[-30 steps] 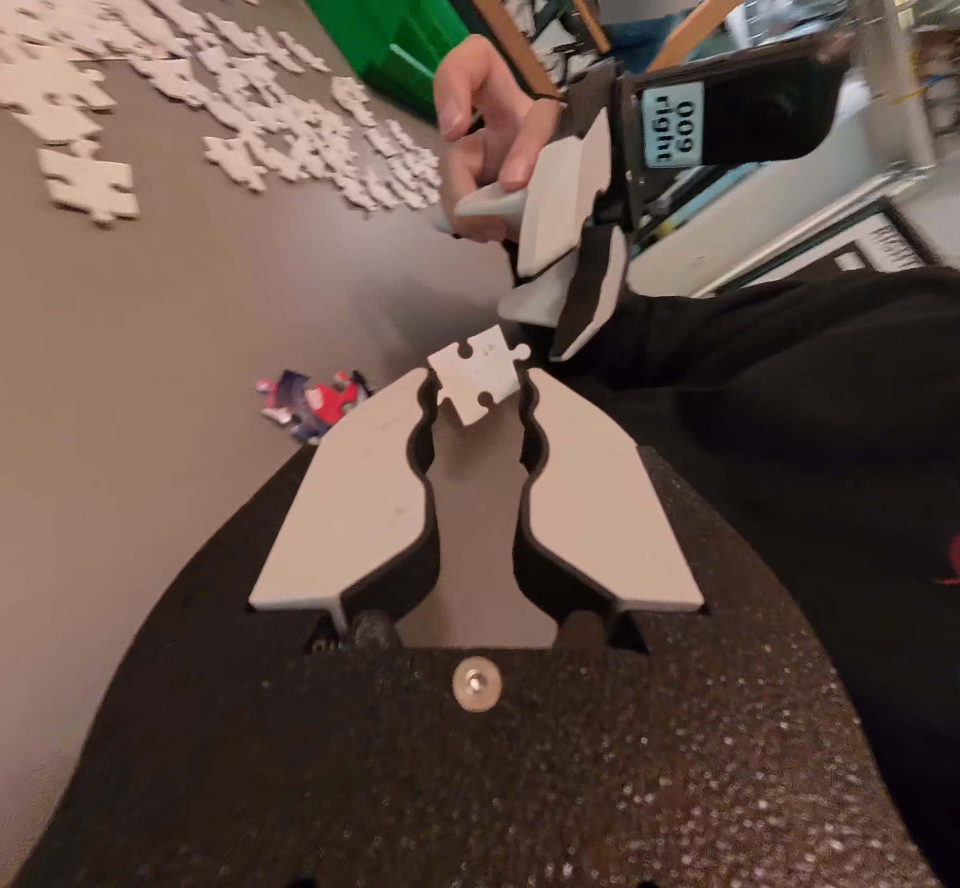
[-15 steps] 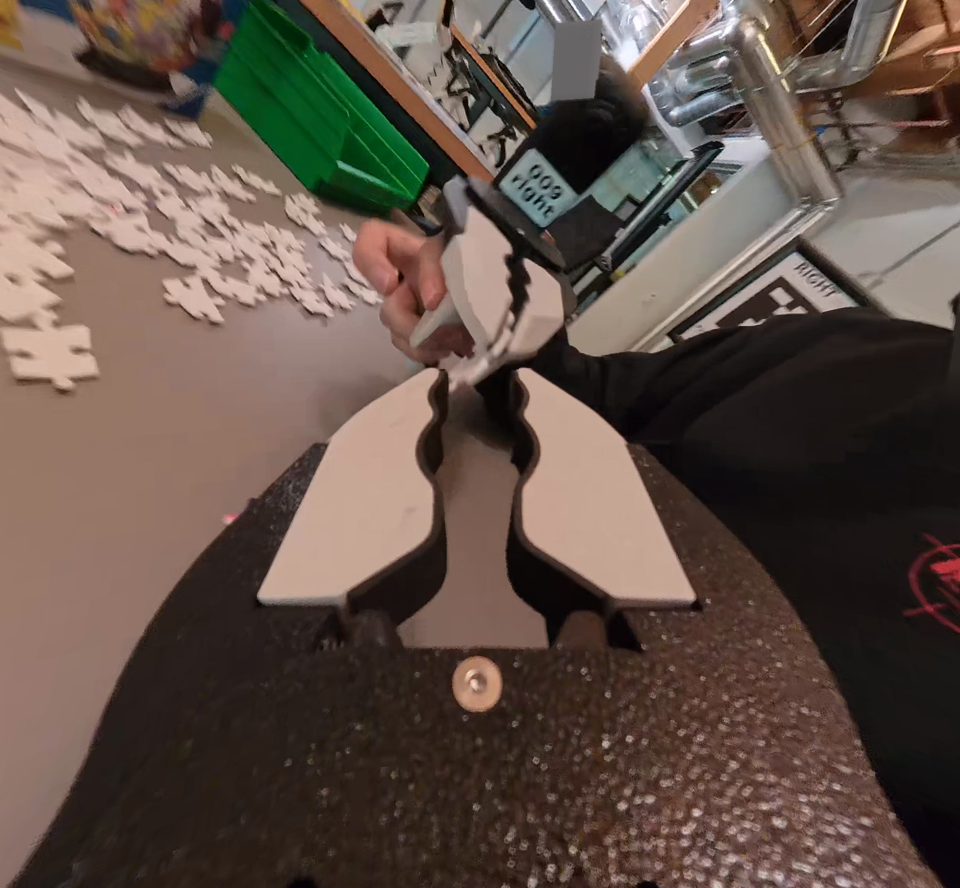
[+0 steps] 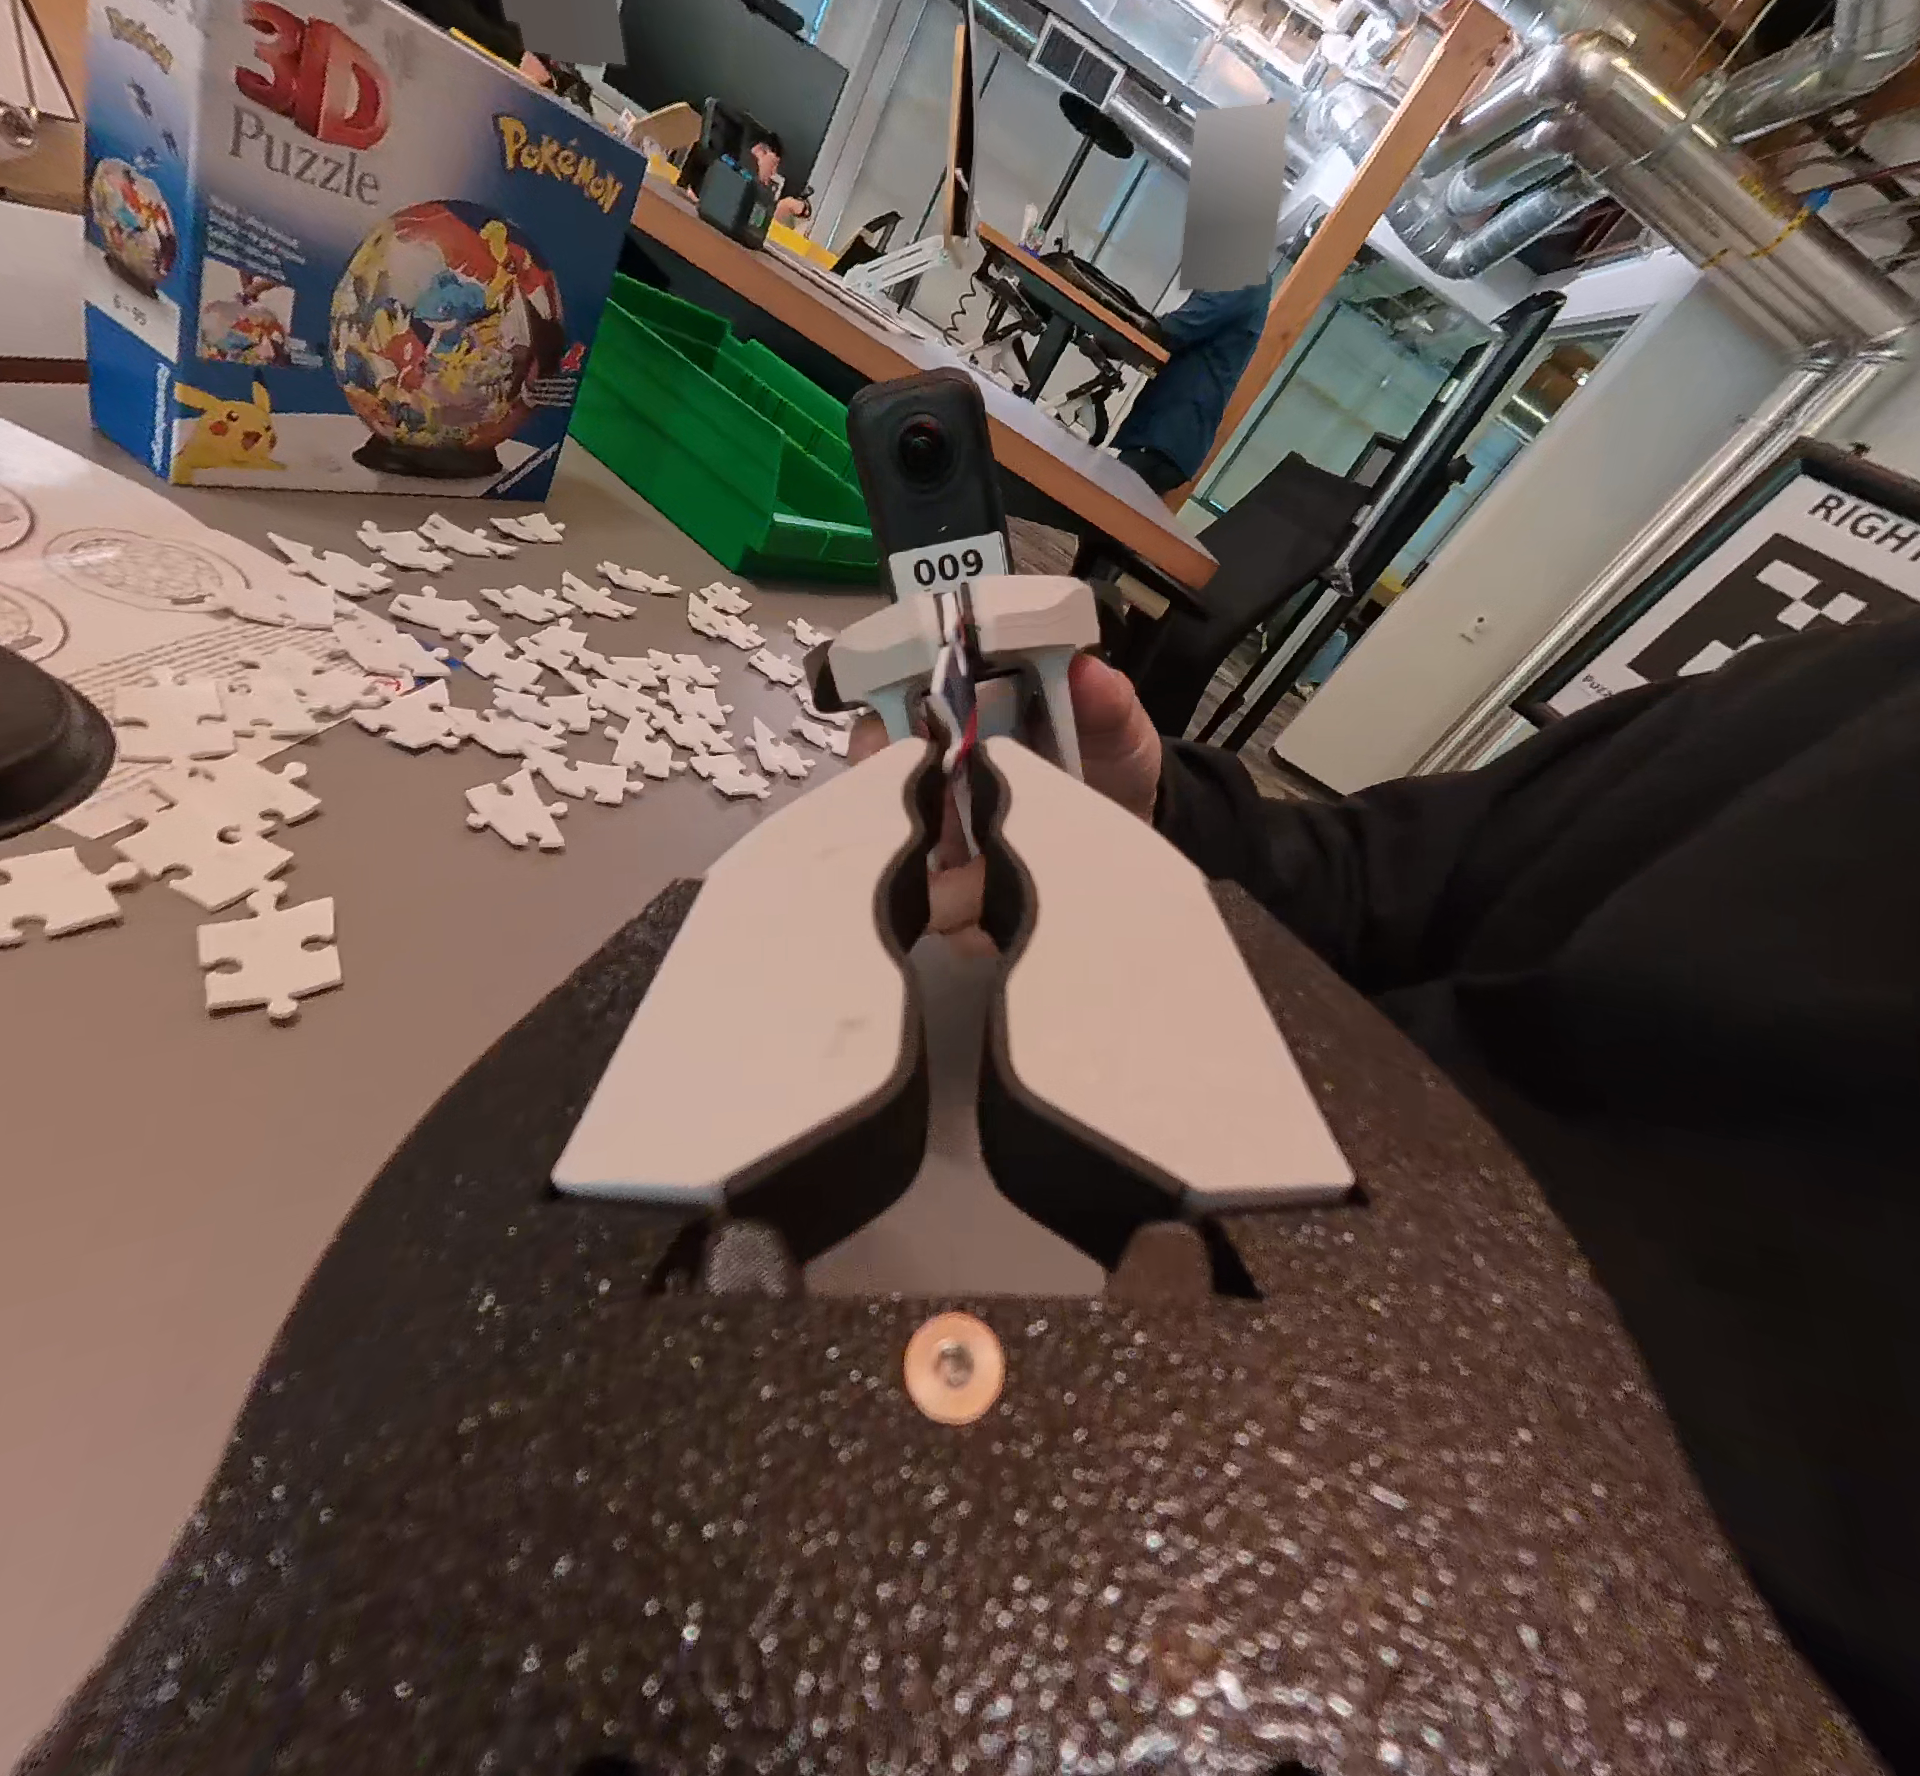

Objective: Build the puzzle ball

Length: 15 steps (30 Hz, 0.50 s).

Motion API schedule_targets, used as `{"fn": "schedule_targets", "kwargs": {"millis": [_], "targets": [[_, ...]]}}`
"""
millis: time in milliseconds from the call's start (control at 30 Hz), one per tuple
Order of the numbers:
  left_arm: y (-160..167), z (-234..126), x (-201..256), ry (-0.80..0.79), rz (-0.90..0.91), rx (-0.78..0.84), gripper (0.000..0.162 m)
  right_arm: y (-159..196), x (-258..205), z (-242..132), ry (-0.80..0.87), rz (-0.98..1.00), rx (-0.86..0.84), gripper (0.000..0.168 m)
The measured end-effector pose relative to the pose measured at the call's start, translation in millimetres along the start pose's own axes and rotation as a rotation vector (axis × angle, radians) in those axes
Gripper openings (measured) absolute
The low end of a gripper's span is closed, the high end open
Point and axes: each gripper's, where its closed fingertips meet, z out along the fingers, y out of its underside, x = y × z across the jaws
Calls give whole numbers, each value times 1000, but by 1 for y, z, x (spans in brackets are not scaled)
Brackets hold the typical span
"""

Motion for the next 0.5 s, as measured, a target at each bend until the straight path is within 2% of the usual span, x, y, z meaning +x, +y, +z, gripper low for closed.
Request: {"fn": "schedule_targets", "kwargs": {"millis": [133, 200, 300, 367, 500], "targets": [[7, -2, 2, 21, 20, -45, 1, 7, 8, -4, 70, -156, -109, 12], [17, -4, -4, -10, -11, -122, 1, 6, 16, -9, 127, -274, -173, 20], [27, -8, -8, 17, -70, -193, 1, 18, 24, -14, 154, -402, -352, 9], [34, -9, -11, 29, -98, -237, 1, 30, 31, -16, 168, -435, -471, 9], [46, -11, -16, 39, -89, -311, 1, 41, 36, -18, 136, -417, -556, 7]]}}
